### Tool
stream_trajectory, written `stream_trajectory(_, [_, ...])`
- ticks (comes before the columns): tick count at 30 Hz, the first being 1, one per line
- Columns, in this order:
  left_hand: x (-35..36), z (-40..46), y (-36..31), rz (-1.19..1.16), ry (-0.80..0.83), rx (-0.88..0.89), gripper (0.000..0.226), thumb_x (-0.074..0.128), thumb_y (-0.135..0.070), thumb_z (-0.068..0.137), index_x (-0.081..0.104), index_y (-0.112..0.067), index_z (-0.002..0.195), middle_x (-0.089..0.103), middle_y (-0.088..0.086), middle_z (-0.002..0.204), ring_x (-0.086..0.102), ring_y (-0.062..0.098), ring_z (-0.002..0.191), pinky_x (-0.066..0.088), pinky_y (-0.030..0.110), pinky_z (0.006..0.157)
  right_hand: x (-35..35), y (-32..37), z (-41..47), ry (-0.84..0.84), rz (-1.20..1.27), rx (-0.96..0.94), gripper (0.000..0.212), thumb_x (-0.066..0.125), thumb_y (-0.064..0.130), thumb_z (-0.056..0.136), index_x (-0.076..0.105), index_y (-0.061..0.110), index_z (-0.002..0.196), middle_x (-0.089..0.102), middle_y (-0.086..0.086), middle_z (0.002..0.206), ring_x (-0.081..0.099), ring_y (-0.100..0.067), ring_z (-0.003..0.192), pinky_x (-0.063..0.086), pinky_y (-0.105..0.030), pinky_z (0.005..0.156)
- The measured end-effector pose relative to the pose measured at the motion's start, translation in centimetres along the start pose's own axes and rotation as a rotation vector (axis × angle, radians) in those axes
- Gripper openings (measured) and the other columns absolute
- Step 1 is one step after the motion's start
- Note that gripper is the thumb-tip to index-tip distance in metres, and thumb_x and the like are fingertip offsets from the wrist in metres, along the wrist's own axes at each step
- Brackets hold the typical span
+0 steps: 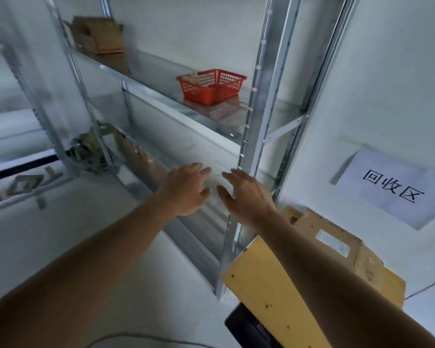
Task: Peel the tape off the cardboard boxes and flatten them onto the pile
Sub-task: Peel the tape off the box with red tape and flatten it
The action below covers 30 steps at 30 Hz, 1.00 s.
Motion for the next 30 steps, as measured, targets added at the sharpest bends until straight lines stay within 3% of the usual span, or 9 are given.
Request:
stream_trajectory(9, [-8.3,0.5,16.7,0.036,-0.070,-0.111,0.066,0.047,-0.049,0.105,0.031,-0.019,0.162,0.032,0.008,0.167,0.030,0.027,0.154,0.029,0.049,0.123,0.5,13.9,13.7,-0.066,0.000,-0.126,0.056,0.043,0.054,0.104,0.045,0.028,0.154,0.040,-0.001,0.163,0.039,-0.022,0.148,0.034,-0.039,0.121])
stream_trajectory(18, [-15.2,4.2,34.9,0.055,-0.118,-0.128,0.064,0.052,-0.043,0.105,0.035,-0.016,0.160,0.041,0.009,0.161,0.042,0.028,0.145,0.037,0.047,0.117,2.5,26.4,28.6,-0.120,0.053,-0.174,0.057,0.044,0.053,0.105,0.046,0.024,0.154,0.042,-0.004,0.161,0.040,-0.022,0.147,0.034,-0.041,0.120])
stream_trajectory(22, [-16.7,8.2,42.4,0.067,-0.124,-0.142,0.063,0.052,-0.045,0.104,0.037,-0.015,0.158,0.046,0.009,0.157,0.047,0.028,0.140,0.041,0.048,0.114,3.3,30.1,36.4,-0.101,0.017,-0.203,0.060,0.041,0.056,0.105,0.045,0.023,0.155,0.042,-0.004,0.161,0.039,-0.024,0.147,0.034,-0.043,0.120])
stream_trajectory(30, [-17.9,19.8,57.2,0.075,-0.171,-0.185,0.065,0.051,-0.050,0.103,0.035,-0.021,0.160,0.040,0.005,0.163,0.042,0.026,0.146,0.037,0.051,0.117,5.8,34.3,54.7,-0.133,0.043,-0.272,0.054,0.045,0.052,0.105,0.049,0.024,0.151,0.052,-0.007,0.150,0.051,-0.028,0.136,0.042,-0.044,0.113])
Point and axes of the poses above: each hand's wrist, its own z-axis towards the middle knuckle, its own x-axis out of the palm, y = z × x, the point moved 1 cm from there along z, towards the middle knuckle
